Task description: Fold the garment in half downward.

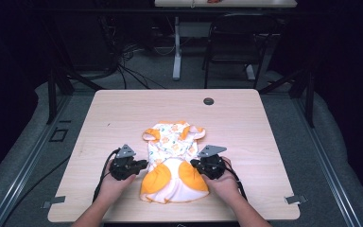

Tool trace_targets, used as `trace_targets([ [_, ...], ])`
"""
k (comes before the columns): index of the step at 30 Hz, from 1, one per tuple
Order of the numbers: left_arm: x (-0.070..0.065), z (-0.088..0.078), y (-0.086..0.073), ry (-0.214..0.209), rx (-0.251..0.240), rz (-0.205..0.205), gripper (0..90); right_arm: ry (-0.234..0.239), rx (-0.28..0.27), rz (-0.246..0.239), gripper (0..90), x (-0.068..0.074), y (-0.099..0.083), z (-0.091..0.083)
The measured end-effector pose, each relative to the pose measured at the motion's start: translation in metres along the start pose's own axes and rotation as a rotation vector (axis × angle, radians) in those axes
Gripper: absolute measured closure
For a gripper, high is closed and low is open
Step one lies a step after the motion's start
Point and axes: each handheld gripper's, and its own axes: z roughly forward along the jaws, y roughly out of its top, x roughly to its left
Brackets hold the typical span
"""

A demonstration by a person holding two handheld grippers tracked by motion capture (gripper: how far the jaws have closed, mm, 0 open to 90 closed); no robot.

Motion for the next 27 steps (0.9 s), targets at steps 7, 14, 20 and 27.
trace_targets([
  [7, -0.006, 0.018, 0.006, 0.001, 0.011, 0.036, 82.4, -0.049, 0.046, 0.016, 86.2, -0.005, -0.004, 0.013],
  [14, -0.013, 0.022, 0.001, 0.01, 0.057, 0.073, 83.3, 0.007, 0.069, 0.032, 87.1, -0.007, -0.012, 0.014],
  [20, -0.02, 0.015, -0.005, -0.015, 0.078, 0.096, 83.4, 0.034, 0.095, 0.02, 87.6, -0.001, -0.017, 0.005],
  [27, -0.028, 0.01, -0.009, -0.04, 0.088, 0.095, 83.5, 0.061, 0.136, -0.01, 87.7, 0.008, -0.019, -0.003],
])
